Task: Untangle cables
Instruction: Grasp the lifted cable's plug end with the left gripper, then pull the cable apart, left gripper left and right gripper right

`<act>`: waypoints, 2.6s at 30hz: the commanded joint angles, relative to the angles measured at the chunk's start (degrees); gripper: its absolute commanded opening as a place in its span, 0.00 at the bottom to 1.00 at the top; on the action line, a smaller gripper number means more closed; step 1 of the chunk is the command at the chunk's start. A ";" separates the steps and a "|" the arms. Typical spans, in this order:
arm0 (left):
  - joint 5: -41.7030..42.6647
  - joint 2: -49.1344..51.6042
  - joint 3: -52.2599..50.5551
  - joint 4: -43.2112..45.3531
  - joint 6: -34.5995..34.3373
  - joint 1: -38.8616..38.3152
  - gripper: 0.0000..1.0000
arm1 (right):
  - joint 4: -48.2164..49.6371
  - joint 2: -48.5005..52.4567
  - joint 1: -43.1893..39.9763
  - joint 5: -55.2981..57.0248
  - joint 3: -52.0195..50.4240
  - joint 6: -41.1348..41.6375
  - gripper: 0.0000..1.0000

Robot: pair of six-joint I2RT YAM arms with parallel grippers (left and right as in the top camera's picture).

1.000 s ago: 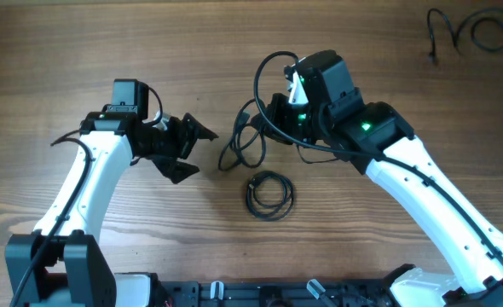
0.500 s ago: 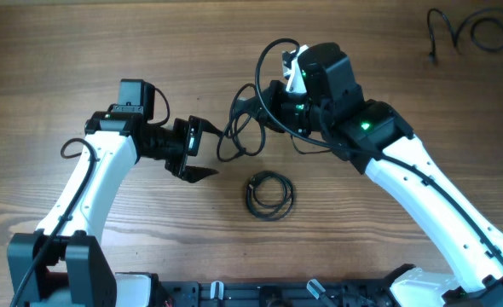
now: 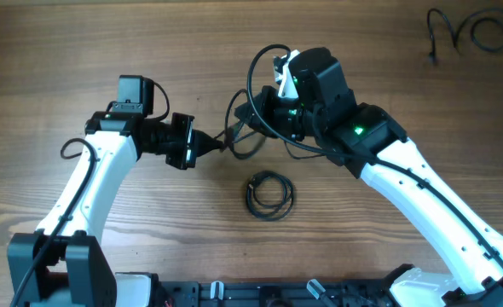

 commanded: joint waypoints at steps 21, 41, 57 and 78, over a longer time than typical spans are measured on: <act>-18.99 -0.94 -0.20 -9.31 18.53 17.14 0.04 | -2.84 0.37 -16.59 -24.15 0.83 -12.13 0.40; 19.93 -0.94 -0.20 2.86 19.96 16.24 0.04 | -7.93 0.70 -4.59 -12.61 0.76 -25.40 1.00; 18.62 -0.94 -0.20 2.54 10.21 11.87 0.04 | -2.32 9.51 11.45 1.20 0.76 -22.67 0.66; 5.92 -0.94 -0.22 -2.12 19.43 11.87 0.04 | 4.94 3.34 8.52 5.38 1.05 -15.56 0.04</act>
